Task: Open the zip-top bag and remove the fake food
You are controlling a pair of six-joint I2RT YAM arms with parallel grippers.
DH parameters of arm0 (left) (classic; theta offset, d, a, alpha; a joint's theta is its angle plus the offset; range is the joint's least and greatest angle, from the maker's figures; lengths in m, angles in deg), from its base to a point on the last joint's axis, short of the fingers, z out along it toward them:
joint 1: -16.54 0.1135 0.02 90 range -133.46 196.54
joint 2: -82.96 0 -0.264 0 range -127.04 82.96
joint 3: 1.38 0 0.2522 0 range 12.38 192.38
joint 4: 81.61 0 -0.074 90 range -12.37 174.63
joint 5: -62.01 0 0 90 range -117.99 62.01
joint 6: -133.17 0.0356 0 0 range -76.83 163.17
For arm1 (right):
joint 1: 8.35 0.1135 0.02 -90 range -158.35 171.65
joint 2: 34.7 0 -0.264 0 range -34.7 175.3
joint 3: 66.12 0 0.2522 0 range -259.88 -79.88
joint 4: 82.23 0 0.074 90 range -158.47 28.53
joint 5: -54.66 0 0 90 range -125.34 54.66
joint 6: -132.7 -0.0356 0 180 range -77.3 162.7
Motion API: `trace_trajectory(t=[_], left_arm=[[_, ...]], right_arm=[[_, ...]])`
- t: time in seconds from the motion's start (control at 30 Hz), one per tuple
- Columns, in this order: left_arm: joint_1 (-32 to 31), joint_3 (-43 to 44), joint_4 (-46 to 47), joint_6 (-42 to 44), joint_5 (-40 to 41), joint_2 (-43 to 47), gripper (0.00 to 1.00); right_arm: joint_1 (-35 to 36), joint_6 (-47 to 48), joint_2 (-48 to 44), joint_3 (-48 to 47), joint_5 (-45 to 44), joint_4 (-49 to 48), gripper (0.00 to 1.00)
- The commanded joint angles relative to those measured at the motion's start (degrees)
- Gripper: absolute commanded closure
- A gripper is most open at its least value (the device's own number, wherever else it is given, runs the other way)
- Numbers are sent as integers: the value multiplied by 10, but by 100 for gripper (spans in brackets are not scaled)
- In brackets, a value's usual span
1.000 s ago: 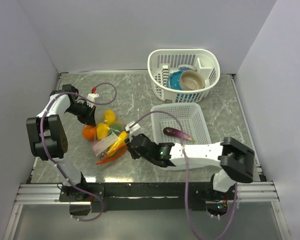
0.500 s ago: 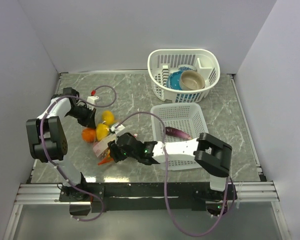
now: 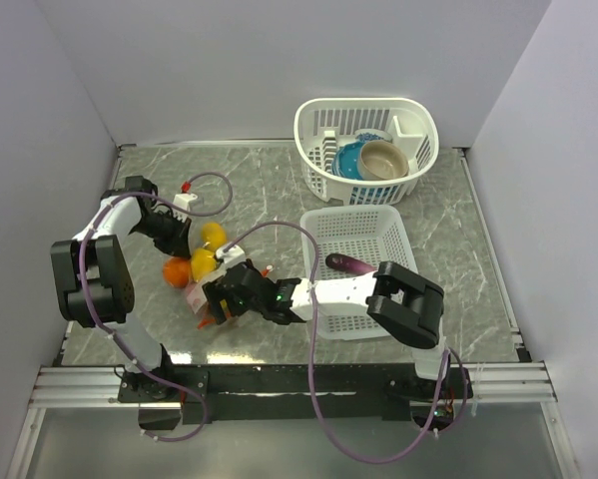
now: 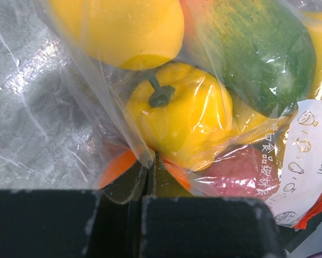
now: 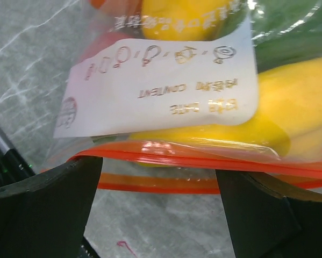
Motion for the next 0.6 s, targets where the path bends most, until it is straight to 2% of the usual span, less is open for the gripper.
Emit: trace_trajectory(t=[0.0,0.17,0.27,0.37,0.47,0.5,0.57], left_arm=[[-1,3,-28,10,-17,26,99],[-1,5,-39,17,-17,33,99],[-1,4,-43,21,-20,38,99],[-1,1,-49,26,-26,42,99],[-1,0,-49,27,-22,44,99],[-1,0,-48,27,-20,43,99],[-1,4,-41,24,-13,41,99]], right_arm=[[-4,-12,-14,-5,-79,-22,7],[-2,-29,-2,-25,-135,-24,7],[-2,-42,5,-35,-158,-23,12],[0,-36,8,-37,-161,-33,20],[-1,-40,12,-39,-158,-21,43],[0,-39,5,-34,-158,-21,57],[0,-40,-11,-5,-155,-27,71]])
